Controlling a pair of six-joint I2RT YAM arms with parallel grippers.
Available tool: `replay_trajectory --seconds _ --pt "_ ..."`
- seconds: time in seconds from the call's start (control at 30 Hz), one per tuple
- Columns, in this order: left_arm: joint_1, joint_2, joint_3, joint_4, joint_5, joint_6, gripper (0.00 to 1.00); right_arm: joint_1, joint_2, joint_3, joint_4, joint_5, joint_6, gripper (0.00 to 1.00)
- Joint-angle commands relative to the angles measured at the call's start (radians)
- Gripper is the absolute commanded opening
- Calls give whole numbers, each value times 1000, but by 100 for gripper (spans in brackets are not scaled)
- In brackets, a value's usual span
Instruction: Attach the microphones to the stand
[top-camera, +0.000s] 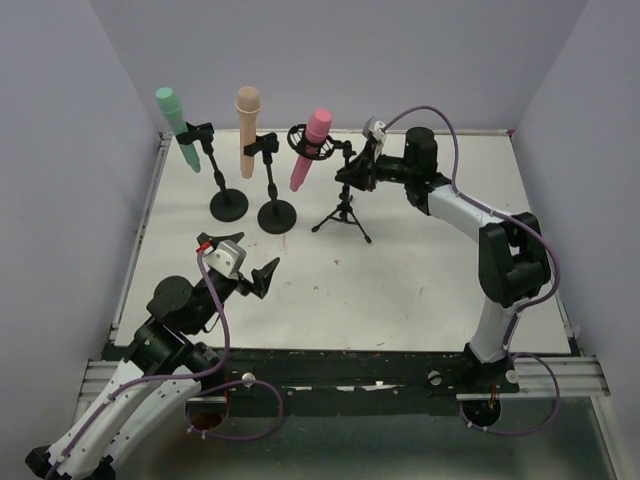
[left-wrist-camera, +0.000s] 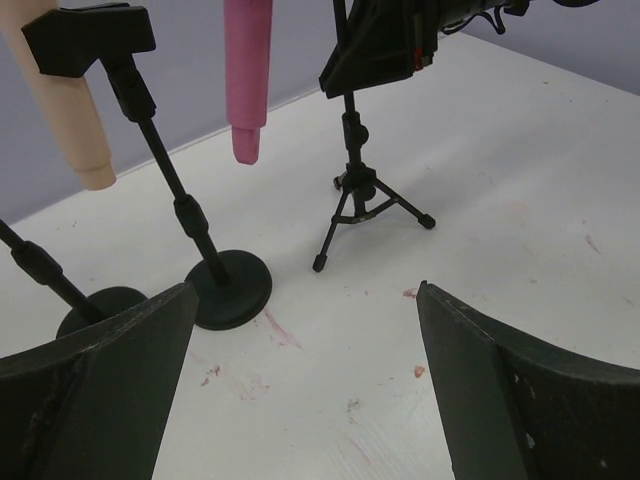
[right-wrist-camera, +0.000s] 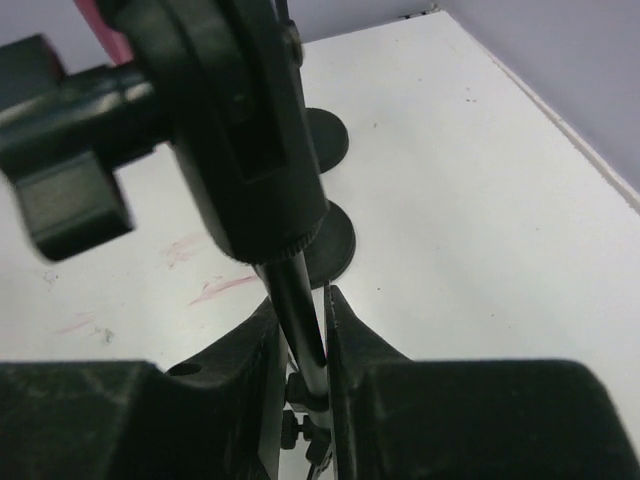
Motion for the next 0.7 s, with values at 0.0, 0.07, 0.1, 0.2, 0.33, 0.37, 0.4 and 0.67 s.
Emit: replay_trajectory --seconds 0.0,0.07,0.1,0.2,0.33,0.37,0.4,0.67 --pt "6 -24 3 11 21 -5 99 10 -27 -37 -20 -20 34 31" --pt "6 -32 2 11 23 -7 99 9 -41 -46 -30 -16 25 34" --pt "7 -35 2 11 23 -7 99 10 -46 -53 -31 -11 25 36" --pt "7 -43 2 11 26 -8 99 9 -66 -66 -33 0 29 44" --pt "7 -52 2 11 31 -11 99 7 -107 -95 -51 18 22 72" --pt "7 -53 3 10 31 -13 99 3 -127 -105 -65 27 8 81" --pt "6 -55 5 7 34 -19 99 -4 -147 -111 -86 35 -6 87" --pt "7 -15 63 -56 6 -103 99 -160 -432 -169 -467 113 -179 100"
